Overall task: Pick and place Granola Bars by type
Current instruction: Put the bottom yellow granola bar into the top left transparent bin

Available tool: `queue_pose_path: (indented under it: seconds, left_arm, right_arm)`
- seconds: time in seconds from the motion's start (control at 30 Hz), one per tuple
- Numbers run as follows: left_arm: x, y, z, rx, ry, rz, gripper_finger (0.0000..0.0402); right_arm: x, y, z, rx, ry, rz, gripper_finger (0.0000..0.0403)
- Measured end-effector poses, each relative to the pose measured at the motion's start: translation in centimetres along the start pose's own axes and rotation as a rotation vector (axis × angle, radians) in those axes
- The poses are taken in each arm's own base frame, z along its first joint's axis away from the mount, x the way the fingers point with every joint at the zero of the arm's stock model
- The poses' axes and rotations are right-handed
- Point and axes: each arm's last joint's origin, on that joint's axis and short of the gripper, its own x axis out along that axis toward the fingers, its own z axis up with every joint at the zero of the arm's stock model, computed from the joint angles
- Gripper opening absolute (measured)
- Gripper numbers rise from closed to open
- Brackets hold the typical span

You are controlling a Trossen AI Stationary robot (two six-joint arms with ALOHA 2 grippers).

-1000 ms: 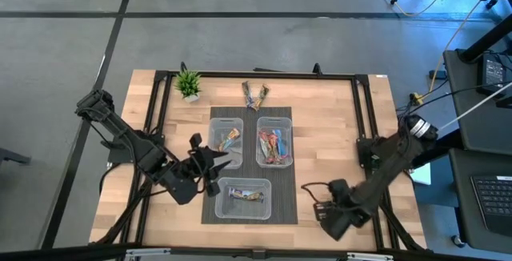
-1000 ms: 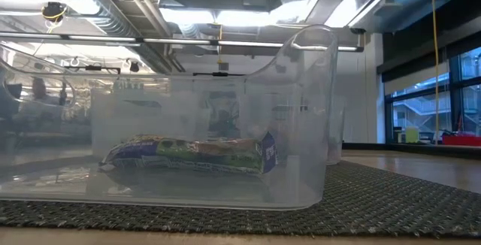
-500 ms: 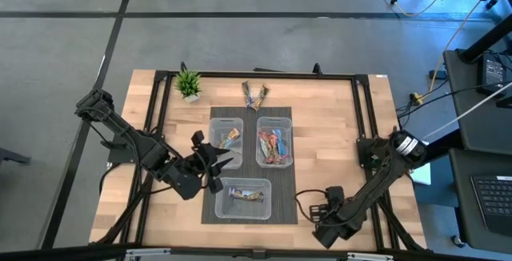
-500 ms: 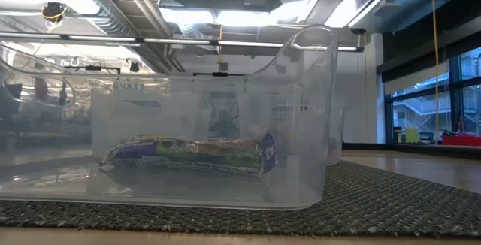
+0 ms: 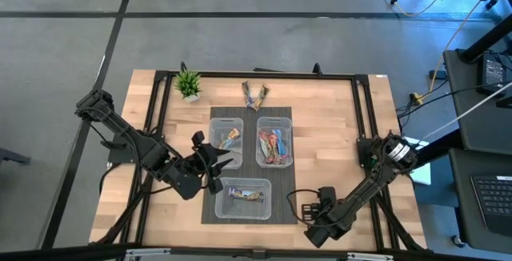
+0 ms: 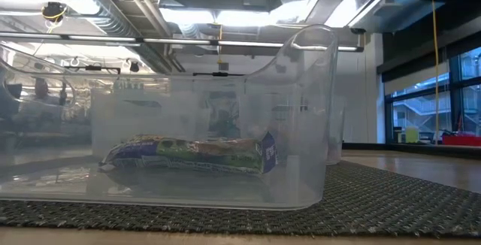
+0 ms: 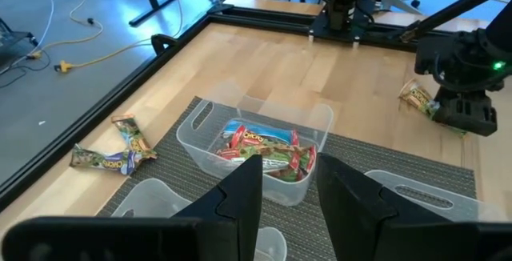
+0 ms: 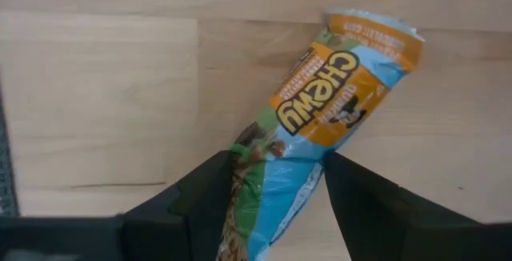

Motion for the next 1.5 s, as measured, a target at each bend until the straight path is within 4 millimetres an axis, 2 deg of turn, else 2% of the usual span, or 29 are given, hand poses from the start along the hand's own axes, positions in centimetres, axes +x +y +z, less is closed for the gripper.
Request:
queue_pose_path:
  seconds: [0.13,0.23,0.33,0.5,0.57,0.8,1.17,1.5]
  left_arm:
    - [0.1,0.0,0.0,-0.001,0.0,0.002,0.0111]
    - [0.0,0.0,0.0,-0.001,0.001,0.001,0.0111]
    - [0.0,0.0,0.0,-0.001,0.001,0.001,0.0111]
    - [0.0,0.0,0.0,-0.001,0.0,0.003,0.0111]
    - [0.0,0.0,0.0,-0.001,-0.004,0.007,0.0111]
    - [0.0,0.0,0.0,-0.002,-0.005,0.008,0.0111]
    - [0.0,0.0,0.0,-0.002,-0.001,0.002,0.0111]
    - [0.0,-0.3,0.4,-0.071,-0.02,-0.039,0.0111]
  right_arm:
    - [0.4,0.2,-0.2,-0.003,-0.016,0.012,0.0207]
    - [0.5,0.7,-0.4,-0.065,-0.047,0.107,0.0207]
    - [0.5,1.1,-0.5,-0.201,-0.074,0.169,0.0207]
    - [0.4,1.7,-0.4,-0.496,-0.064,0.174,0.0207]
    - [0.4,1.7,-0.3,-0.544,-0.066,0.17,0.0207]
    - [0.5,2.3,0.2,-0.435,-0.039,0.167,0.0194]
    - [0.5,2.4,0.3,-0.391,-0.03,0.162,0.0097]
    - [-1.1,2.1,0.9,-0.38,-0.048,0.214,0.0091]
